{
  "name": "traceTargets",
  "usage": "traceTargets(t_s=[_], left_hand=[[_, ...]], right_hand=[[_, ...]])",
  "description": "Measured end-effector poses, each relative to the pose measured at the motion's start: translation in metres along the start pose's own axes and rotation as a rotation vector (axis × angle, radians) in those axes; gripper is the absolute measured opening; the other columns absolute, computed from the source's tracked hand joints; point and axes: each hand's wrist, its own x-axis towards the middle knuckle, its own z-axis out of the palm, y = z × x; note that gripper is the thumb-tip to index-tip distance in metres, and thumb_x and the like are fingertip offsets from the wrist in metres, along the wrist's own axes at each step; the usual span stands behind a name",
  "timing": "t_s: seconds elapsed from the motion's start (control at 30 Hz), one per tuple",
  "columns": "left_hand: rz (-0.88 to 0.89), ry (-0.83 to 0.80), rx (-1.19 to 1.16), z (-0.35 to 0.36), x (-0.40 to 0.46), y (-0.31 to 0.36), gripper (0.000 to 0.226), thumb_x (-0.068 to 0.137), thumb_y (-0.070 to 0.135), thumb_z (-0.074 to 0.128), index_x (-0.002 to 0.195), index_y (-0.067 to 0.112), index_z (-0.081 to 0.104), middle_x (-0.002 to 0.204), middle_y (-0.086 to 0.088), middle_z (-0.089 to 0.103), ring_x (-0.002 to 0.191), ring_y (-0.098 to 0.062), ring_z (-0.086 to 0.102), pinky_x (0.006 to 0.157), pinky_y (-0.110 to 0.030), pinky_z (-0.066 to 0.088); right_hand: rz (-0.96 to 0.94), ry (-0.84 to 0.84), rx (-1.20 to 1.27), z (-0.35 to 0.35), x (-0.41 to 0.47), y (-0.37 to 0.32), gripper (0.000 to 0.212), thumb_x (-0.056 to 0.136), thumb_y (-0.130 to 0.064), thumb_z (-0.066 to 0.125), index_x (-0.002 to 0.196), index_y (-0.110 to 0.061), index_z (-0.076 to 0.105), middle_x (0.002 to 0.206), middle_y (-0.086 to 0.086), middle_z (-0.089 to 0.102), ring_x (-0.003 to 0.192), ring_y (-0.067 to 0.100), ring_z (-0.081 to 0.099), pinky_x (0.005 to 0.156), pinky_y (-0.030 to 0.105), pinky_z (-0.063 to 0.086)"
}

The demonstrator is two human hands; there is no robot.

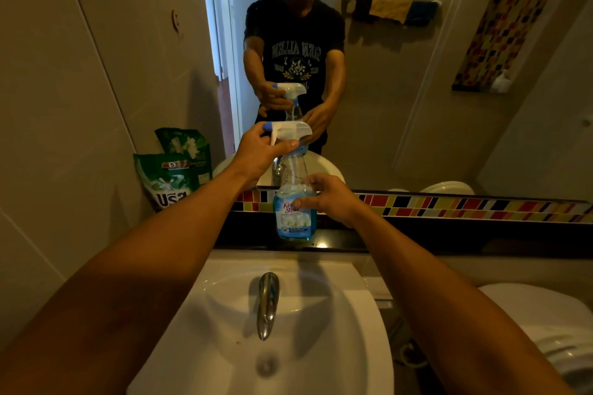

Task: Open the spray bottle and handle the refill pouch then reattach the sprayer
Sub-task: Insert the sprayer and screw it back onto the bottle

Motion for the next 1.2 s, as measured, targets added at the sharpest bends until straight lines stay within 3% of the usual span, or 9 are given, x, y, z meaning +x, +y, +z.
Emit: traceTargets(t_s=[0.17,0.27,0.5,0.57,0.67,0.73,0.83,1.0,1.2], left_hand=[[-0.176,-0.009,-0.037,-0.012,-0.019,-0.008,0.039,0.083,0.043,0.07,0.119,0.034,0.056,0.118,0.006,0.063,0.108,-0.015,0.063,0.077,-0.031,0.054],[-0.231,-0.027,0.057,-0.012,-0.046,-0.045,0.021,0.096,0.027,0.054,0.115,0.032,0.061,0.117,0.003,0.061,0.109,-0.019,0.059,0.076,-0.031,0.048],[-0.346,-0.161,0.188,0.017,-0.082,-0.099,0.05,0.098,0.017,0.057,0.092,0.066,0.064,0.096,0.035,0.068,0.096,0.012,0.063,0.066,-0.012,0.048],[-0.357,-0.146,0.186,0.023,-0.081,-0.107,0.051,0.099,0.018,0.056,0.094,0.069,0.06,0.105,0.023,0.069,0.101,0.001,0.063,0.075,-0.019,0.049],[-0.402,-0.132,0.172,0.03,-0.074,-0.12,0.046,0.099,0.017,0.053,0.098,0.062,0.062,0.112,-0.01,0.066,0.099,-0.024,0.057,0.077,-0.038,0.046],[-0.415,-0.135,0.138,0.034,-0.071,-0.128,0.044,0.099,0.014,0.05,0.106,0.056,0.061,0.109,-0.007,0.064,0.098,-0.025,0.055,0.075,-0.037,0.046],[-0.412,-0.127,0.1,0.038,-0.065,-0.138,0.041,0.102,0.011,0.047,0.129,0.039,0.058,0.113,0.0,0.065,0.1,-0.019,0.058,0.081,-0.034,0.049],[-0.402,-0.102,-0.001,0.048,-0.058,-0.15,0.032,0.102,0.001,0.043,0.127,0.018,0.052,0.106,0.006,0.061,0.079,0.012,0.068,0.06,-0.008,0.052],[-0.374,-0.07,0.032,0.06,-0.055,-0.167,0.04,0.102,-0.001,0.042,0.142,0.004,0.048,0.136,-0.016,0.056,0.123,-0.025,0.058,0.101,-0.042,0.051]], right_hand=[[0.013,0.049,0.083,-0.006,-0.001,0.001,0.05,0.08,-0.008,0.085,0.122,-0.007,0.058,0.117,0.011,0.072,0.101,0.025,0.076,0.085,0.046,0.064],[0.001,0.086,0.07,-0.009,-0.001,0.005,0.049,0.08,-0.008,0.085,0.122,-0.007,0.06,0.114,0.01,0.072,0.101,0.025,0.075,0.084,0.045,0.064],[-0.016,0.17,0.067,-0.008,0.009,0.032,0.044,0.082,-0.012,0.084,0.121,-0.018,0.066,0.121,0.002,0.069,0.108,0.022,0.07,0.087,0.044,0.064],[-0.015,0.184,0.071,-0.008,0.012,0.045,0.043,0.083,-0.013,0.084,0.121,-0.025,0.066,0.124,-0.002,0.068,0.11,0.02,0.069,0.088,0.044,0.063],[0.006,0.218,0.09,-0.008,0.016,0.057,0.042,0.082,-0.012,0.085,0.107,-0.036,0.063,0.112,-0.011,0.067,0.099,0.013,0.07,0.083,0.038,0.064],[0.016,0.236,0.093,-0.009,0.021,0.064,0.042,0.08,-0.009,0.086,0.107,-0.033,0.063,0.11,-0.012,0.067,0.098,0.013,0.07,0.081,0.037,0.064],[0.026,0.238,0.108,-0.012,0.028,0.077,0.048,0.083,-0.006,0.083,0.126,-0.016,0.066,0.121,0.0,0.07,0.109,0.023,0.071,0.087,0.042,0.064],[0.042,0.221,0.111,-0.018,0.039,0.094,0.057,0.086,-0.005,0.079,0.139,-0.013,0.062,0.13,0.007,0.069,0.117,0.027,0.069,0.092,0.048,0.062],[0.087,0.261,0.143,-0.025,0.049,0.112,0.05,0.087,-0.007,0.079,0.134,-0.019,0.064,0.113,-0.012,0.07,0.11,0.016,0.07,0.081,0.034,0.065]])
